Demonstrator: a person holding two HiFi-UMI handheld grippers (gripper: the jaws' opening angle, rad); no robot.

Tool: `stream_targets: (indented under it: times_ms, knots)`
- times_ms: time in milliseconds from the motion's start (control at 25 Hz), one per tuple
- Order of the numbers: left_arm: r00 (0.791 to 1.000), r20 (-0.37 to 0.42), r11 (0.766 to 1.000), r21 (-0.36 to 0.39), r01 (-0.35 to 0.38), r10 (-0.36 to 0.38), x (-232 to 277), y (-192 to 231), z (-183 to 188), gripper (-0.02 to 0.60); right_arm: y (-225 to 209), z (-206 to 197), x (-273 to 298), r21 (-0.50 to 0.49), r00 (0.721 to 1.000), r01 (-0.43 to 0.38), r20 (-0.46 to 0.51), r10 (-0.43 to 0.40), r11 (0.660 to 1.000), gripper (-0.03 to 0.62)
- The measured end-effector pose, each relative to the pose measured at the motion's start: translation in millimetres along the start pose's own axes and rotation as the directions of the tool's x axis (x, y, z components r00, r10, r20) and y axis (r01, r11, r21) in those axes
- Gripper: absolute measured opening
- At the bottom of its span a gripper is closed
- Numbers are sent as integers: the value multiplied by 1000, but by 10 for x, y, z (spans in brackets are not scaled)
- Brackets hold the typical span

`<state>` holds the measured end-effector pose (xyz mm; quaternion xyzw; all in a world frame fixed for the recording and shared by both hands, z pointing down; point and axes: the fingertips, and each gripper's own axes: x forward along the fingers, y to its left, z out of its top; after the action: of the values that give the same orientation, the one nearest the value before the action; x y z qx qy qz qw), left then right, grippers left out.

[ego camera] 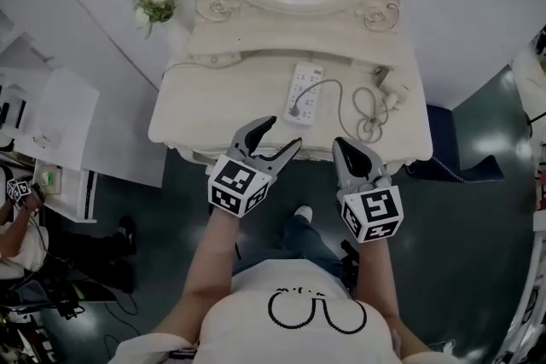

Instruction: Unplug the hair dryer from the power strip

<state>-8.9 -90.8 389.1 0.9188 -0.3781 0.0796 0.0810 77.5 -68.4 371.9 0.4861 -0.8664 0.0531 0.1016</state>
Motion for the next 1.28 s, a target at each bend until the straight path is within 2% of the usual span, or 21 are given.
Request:
stream_targets:
  times_ms: [280, 520, 600, 680, 760, 920, 1040, 1120, 1200, 1280]
  knots:
    - [995, -102, 999, -29, -16, 13, 565, 281, -308, 273, -377, -237, 346, -10, 995, -75, -70, 74, 997, 3]
    - [981, -196, 998, -59, 3, -15, 949, 508, -639, 261, -524, -477, 559, 43, 986, -104, -129, 109, 994, 15]
    - [973, -230, 998, -64, 9, -24, 1060, 591, -773, 256, -537, -564, 628, 48, 980, -119, -155, 126, 992, 67]
    - [965, -259, 997, -70, 20, -38, 1147, 643, -899, 248, -548, -656, 699, 52, 974, -130, -181, 137, 990, 71]
    - [960, -276, 996, -80, 32, -53, 1219, 680, -993, 237, -540, -739, 775, 60, 966, -149, -203, 158, 987, 100]
    - [952, -293, 992, -111, 64, -95, 1352, 762, -1095, 216, -452, -879, 954, 57, 944, -211, -248, 218, 976, 196]
    - [935, -327, 989, -98, 112, -138, 1430, 768, -1176, 202, -373, -986, 1105, 41, 924, -253, -287, 253, 967, 250]
    - [926, -347, 989, -68, 131, -147, 1459, 786, -1221, 154, -337, -1061, 1217, 26, 911, -276, -312, 270, 961, 272]
    - [922, -359, 989, -46, 139, -146, 1470, 829, -1250, 76, -314, -1146, 1333, 5, 898, -304, -332, 288, 953, 282]
    - [913, -370, 985, -43, 168, -172, 1467, 845, -1264, 60, -309, -1240, 1444, -18, 885, -329, -355, 302, 944, 287]
